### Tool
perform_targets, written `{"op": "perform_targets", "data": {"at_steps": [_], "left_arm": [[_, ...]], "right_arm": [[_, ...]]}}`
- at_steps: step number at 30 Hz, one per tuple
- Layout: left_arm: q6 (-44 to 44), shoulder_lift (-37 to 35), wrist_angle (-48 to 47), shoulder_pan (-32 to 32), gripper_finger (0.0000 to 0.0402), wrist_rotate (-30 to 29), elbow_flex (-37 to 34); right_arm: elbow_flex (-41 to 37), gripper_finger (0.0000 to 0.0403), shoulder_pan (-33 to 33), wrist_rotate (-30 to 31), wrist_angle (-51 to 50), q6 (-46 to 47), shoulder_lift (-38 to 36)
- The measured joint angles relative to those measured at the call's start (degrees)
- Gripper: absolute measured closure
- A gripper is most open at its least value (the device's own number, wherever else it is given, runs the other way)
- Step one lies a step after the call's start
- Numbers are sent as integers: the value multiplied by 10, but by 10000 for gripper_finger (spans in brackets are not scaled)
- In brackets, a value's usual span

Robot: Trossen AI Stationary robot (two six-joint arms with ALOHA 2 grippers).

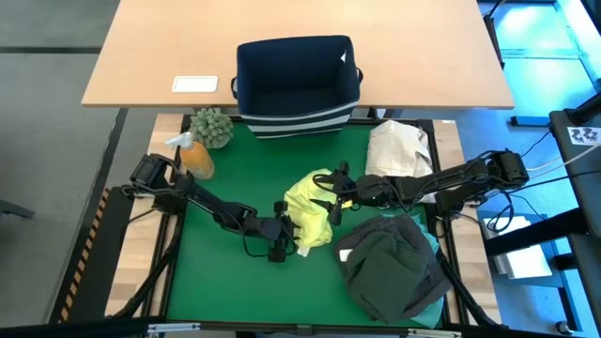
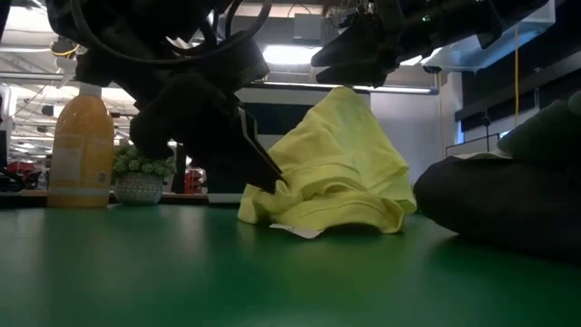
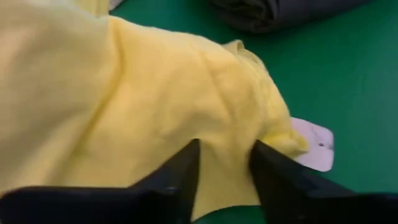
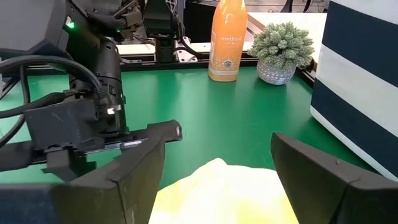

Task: Fold laundry
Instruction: Fold the yellow shirt on the table

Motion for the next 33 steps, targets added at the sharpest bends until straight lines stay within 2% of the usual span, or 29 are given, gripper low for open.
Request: {"op": "perform_targets", "data": {"at_steps": [4, 6, 10, 13, 20, 26, 33], "left_arm": [[4, 0, -7, 2, 370, 16, 0], [3, 0, -7, 5, 390, 33, 0], [12, -11, -12, 1, 398, 30, 0], [19, -47, -11, -10, 399, 12, 1], [60, -154, -51, -59, 400, -94, 1], [80, -216, -78, -103, 401, -185, 1], [161, -269, -80, -139, 401, -296, 30]], "right_arm": [[0, 111, 0, 0, 0, 0, 0], [0, 111, 0, 0, 0, 0, 0], [0, 111, 0, 0, -1, -1, -1], [0, 111, 0, -14, -12, -2, -18], [24, 111, 9, -74, -59, 2, -89], [23, 111, 48, -75, -60, -2, -97], [45, 111, 79, -74, -33, -45, -97]]}}
